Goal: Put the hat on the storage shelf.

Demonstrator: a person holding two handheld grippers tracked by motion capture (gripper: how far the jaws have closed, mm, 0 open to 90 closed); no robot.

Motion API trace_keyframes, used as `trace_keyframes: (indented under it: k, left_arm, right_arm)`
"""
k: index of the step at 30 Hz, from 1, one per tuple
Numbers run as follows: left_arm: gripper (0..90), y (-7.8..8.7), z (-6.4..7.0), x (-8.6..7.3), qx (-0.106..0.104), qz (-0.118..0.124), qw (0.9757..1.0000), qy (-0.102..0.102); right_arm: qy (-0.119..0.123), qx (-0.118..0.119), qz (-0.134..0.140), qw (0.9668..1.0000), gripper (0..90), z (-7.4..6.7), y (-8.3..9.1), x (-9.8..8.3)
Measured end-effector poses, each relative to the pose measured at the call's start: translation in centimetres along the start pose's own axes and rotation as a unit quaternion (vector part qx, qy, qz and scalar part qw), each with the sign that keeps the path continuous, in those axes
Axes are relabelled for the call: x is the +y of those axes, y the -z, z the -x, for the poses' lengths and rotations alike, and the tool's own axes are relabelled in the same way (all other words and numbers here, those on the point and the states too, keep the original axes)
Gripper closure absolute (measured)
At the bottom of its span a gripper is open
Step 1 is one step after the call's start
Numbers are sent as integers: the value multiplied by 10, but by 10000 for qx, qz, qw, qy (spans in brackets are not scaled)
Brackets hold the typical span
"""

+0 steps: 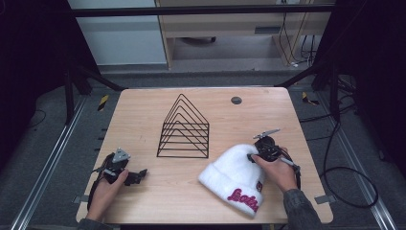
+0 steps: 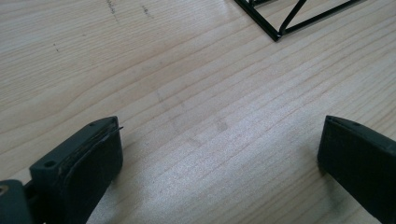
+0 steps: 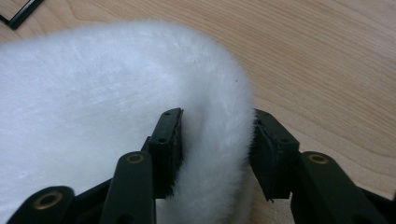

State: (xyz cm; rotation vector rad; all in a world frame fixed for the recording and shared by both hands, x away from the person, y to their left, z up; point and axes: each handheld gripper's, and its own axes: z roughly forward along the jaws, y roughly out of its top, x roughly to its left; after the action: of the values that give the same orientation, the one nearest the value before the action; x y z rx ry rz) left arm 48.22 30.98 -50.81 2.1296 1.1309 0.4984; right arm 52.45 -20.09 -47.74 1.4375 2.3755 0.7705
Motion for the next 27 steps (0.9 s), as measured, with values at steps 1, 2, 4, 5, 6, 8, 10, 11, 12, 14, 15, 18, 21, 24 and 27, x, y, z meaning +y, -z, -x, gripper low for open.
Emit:
trace_keyframes:
  k: [1,2,4,5,6,8,10,11,12,14,15,18,21,24,27]
  left_arm:
    - [0,0,0,0,0,0,10000,0]
    - [0,0,0,0,0,-1,10000,-2]
    - [0,0,0,0,-1,-1,10000,1]
    - [0,0,0,0,5,13,10000,2]
    - [0,0,0,0,4,4,10000,3]
    - [0,0,0,0,3,6,10000,6]
    - [0,0,0,0,4,21,10000,11]
    - [0,0,0,0,5,24,10000,16]
    - [0,0,0,0,5,26,10000,18]
    - [0,0,0,0,4,23,10000,12]
    - [0,0,0,0,6,18,10000,6]
    - [0,0,0,0,3,19,10000,10]
    - [0,0,0,0,2,24,10000,16]
    - [0,0,0,0,4,24,10000,17]
    - [0,0,0,0,3,23,10000,14]
  right_arm:
    - [-14,11,-14,10000,599,-1,0,0]
    - [-27,1,-30,10000,616,-1,-1,1]
    - [10,11,-18,10000,636,-1,-2,1]
    - [-9,13,-12,10000,645,-2,-2,1]
    - [-9,13,-12,10000,645,-2,-2,1]
    - [-13,27,-30,10000,663,-2,-2,1]
    - [-4,58,-63,10000,696,-2,-2,1]
    - [-4,58,-63,10000,696,-2,-2,1]
    - [7,68,-62,10000,751,-4,-1,1]
    - [60,87,-32,9999,782,-4,-1,1]
    - [52,81,-24,10000,796,-5,0,1]
    - [118,69,70,9999,814,-7,4,1]
    - [265,82,392,9988,822,-14,20,4]
    - [427,46,574,9974,823,-19,30,5]
    - [652,84,910,9937,825,-32,50,7]
